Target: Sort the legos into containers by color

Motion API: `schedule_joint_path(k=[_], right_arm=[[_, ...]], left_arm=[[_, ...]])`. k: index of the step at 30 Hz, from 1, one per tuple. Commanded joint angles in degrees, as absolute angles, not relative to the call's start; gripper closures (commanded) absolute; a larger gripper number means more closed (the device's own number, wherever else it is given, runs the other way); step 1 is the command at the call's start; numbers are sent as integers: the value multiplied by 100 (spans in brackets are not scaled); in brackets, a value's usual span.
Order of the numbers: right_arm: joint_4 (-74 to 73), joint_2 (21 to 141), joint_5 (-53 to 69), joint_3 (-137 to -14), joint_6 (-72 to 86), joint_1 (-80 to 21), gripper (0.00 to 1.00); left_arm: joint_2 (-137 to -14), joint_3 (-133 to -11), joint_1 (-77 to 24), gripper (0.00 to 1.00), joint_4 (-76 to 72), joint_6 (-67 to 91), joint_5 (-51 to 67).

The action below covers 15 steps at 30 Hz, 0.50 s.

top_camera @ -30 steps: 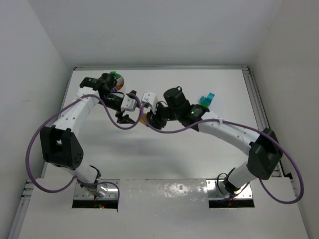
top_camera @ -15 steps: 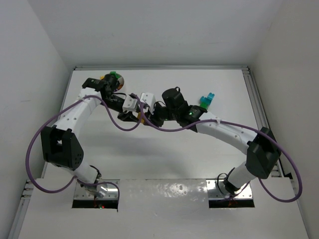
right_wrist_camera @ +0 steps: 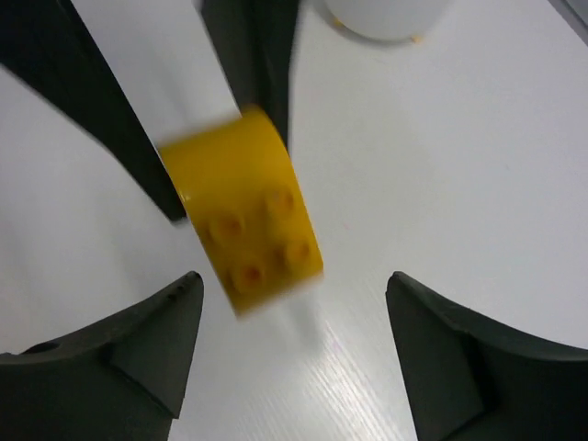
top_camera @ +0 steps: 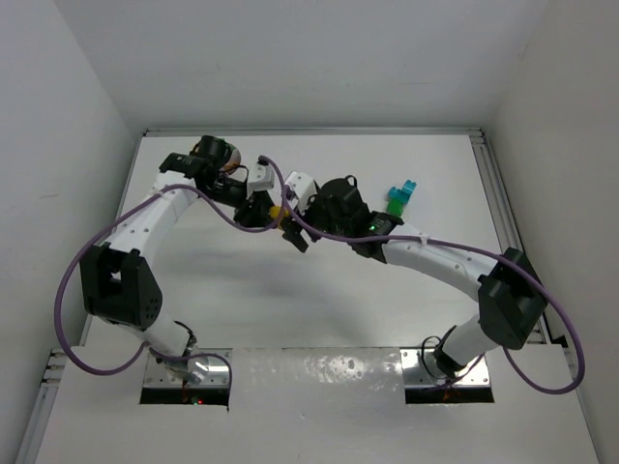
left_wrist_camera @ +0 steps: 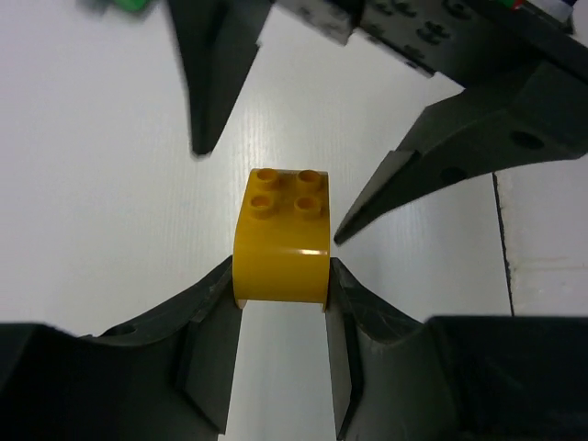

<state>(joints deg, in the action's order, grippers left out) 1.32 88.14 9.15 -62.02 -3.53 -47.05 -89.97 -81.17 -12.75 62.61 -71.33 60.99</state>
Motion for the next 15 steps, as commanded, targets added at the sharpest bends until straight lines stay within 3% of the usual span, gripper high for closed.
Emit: schedule_joint_path(k=[1,8,15], right_arm=[[404,8605,-403,-5899,184,-4711,20],[659,8288,-1089,-5520,702,-4623,14],[800,8156,-1213,-5274,914,-4623,15]], left_arm=[[-8824,-8051,-872,100,4977,-4910,6136],[-8850,-8060,-220,100,3281,-3334,5275],[-9122,-8471,1044,100,1398,-1004,3134]])
